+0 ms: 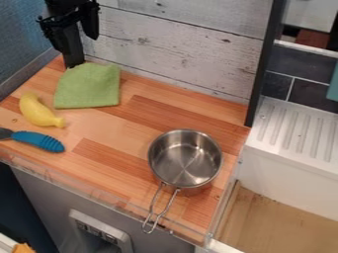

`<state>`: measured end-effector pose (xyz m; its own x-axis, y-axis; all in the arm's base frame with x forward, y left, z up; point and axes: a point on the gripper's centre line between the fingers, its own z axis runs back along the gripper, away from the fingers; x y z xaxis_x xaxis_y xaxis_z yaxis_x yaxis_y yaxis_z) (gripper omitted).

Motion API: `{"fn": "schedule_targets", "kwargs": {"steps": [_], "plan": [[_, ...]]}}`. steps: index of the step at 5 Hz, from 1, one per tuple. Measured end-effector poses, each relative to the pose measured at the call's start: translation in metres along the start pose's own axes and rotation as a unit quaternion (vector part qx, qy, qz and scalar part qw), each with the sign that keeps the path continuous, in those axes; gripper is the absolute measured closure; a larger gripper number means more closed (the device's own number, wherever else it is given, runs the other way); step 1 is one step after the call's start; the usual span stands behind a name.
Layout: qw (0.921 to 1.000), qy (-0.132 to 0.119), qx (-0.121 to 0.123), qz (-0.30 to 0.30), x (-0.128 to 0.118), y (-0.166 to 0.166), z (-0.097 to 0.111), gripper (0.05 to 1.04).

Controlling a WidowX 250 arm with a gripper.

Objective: Move the banana to the top right side

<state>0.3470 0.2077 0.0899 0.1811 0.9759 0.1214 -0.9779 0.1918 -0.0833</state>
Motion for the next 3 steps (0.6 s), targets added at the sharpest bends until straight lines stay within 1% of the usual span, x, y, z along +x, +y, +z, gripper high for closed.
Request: {"fn": "schedule_targets", "kwargs": {"steps": [1,2,3], "plan": [[0.9998,0.014,0.015,0.000,-0.004,0.004,-0.015,0.083],[0.9990,0.022,0.038,-0.001,-0.011,0.021,-0.033,0.083],[0.9990,0.011,0.044,-0.004,-0.005,0.037,-0.034,0.083]]}}
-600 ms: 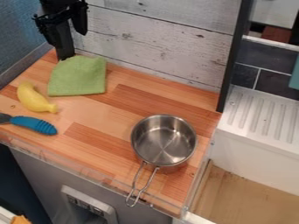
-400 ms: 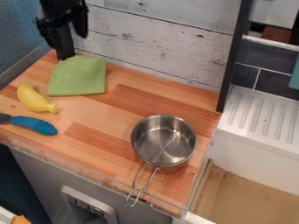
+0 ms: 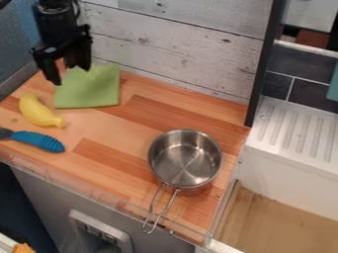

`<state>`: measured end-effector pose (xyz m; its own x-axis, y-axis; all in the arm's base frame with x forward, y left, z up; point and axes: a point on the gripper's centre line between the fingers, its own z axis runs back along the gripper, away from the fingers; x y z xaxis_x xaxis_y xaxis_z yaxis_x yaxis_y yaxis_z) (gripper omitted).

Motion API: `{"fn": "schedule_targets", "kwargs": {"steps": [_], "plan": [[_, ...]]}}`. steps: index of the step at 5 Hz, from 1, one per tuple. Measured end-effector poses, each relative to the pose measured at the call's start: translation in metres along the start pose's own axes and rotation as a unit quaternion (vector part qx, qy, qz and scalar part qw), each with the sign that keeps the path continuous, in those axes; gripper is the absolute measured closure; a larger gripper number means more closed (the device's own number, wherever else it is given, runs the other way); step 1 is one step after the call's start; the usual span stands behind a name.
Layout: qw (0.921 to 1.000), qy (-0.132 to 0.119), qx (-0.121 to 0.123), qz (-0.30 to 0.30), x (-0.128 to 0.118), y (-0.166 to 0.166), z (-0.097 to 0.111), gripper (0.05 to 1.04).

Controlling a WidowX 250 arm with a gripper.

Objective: Move the banana to the top right side

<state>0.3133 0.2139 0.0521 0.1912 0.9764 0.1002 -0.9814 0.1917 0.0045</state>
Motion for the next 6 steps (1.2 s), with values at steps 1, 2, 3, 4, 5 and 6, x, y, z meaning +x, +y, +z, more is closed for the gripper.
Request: {"fn": "schedule_targets", "kwargs": {"steps": [1,2,3,4,5,6], "plan": [[0.9999,-0.013,0.000,-0.008,0.006,0.020,-0.003,0.083],[0.9990,-0.041,-0.001,-0.015,0.017,0.038,-0.003,0.083],[0.9986,-0.049,0.005,-0.019,0.020,0.056,-0.006,0.083],[0.9987,-0.048,0.007,-0.014,0.024,0.061,-0.009,0.083],[0.9987,-0.037,0.034,-0.010,0.025,0.066,-0.027,0.083],[0.9987,-0.033,0.037,-0.013,0.026,0.067,-0.034,0.083]]}}
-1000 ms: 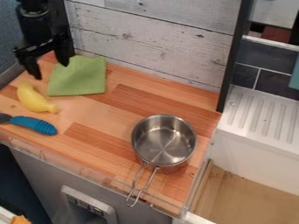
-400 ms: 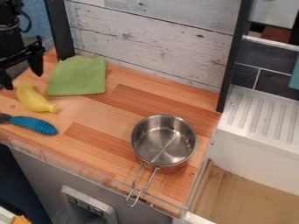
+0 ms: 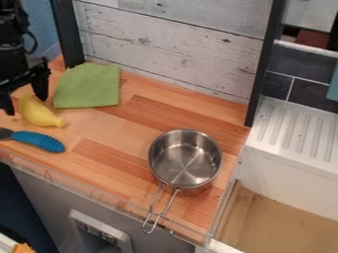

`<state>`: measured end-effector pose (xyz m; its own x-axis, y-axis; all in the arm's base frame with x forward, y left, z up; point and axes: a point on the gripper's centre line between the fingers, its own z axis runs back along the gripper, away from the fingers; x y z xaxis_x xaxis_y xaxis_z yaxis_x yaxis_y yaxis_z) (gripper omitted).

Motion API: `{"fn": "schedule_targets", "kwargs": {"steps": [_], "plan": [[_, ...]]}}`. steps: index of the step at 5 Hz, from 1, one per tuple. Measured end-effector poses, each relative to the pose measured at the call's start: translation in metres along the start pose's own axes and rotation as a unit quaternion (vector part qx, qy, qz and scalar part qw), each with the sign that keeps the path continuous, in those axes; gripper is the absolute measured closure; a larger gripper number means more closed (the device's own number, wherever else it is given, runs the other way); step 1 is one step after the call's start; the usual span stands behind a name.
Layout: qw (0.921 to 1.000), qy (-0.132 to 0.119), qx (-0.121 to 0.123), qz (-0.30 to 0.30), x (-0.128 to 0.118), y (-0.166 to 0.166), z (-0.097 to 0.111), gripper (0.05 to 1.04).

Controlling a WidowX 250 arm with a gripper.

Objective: Move the banana to the top right side

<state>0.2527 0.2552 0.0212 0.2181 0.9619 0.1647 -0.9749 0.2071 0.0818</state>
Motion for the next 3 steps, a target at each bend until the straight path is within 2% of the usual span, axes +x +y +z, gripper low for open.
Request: {"fn": "schedule_targets", "kwargs": {"steps": [1,2,3], "plan": [[0.9995,0.023,-0.014,-0.013,-0.0045,-0.0042,-0.0117,0.137],[0.9996,0.020,-0.018,-0.012,-0.0043,-0.0030,-0.0145,0.427],[0.9996,0.013,-0.024,-0.007,-0.0028,-0.0045,-0.0148,0.523]]}}
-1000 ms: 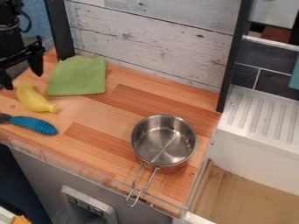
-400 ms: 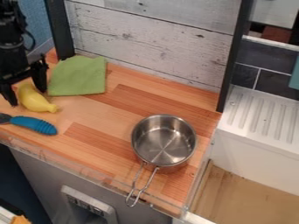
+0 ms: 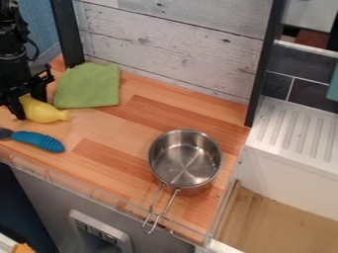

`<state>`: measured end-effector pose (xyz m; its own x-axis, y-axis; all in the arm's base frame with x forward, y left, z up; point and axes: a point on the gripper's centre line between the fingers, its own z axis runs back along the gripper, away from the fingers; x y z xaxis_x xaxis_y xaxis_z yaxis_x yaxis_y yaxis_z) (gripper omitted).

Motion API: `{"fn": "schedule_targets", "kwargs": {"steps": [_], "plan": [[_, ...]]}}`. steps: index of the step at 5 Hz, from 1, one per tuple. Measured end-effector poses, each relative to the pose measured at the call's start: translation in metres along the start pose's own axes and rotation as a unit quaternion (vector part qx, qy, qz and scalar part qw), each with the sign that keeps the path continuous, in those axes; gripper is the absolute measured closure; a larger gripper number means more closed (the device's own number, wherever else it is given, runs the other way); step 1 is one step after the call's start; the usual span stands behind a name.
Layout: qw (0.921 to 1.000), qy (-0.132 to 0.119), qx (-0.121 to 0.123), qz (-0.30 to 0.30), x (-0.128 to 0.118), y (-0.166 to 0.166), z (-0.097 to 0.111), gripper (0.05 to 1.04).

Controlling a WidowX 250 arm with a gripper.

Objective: Move the banana to the top right side

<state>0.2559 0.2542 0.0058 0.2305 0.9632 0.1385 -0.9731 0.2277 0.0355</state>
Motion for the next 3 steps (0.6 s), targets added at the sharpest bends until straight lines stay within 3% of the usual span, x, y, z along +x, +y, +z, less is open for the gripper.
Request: {"fn": "schedule_targets", "kwargs": {"steps": [1,3], "plan": [[1.0000,-0.002,0.001,0.002,-0.001,0.001,0.000,0.523],[0.9991,-0.020,-0.035,-0.015,-0.011,-0.014,0.043,0.523]]}}
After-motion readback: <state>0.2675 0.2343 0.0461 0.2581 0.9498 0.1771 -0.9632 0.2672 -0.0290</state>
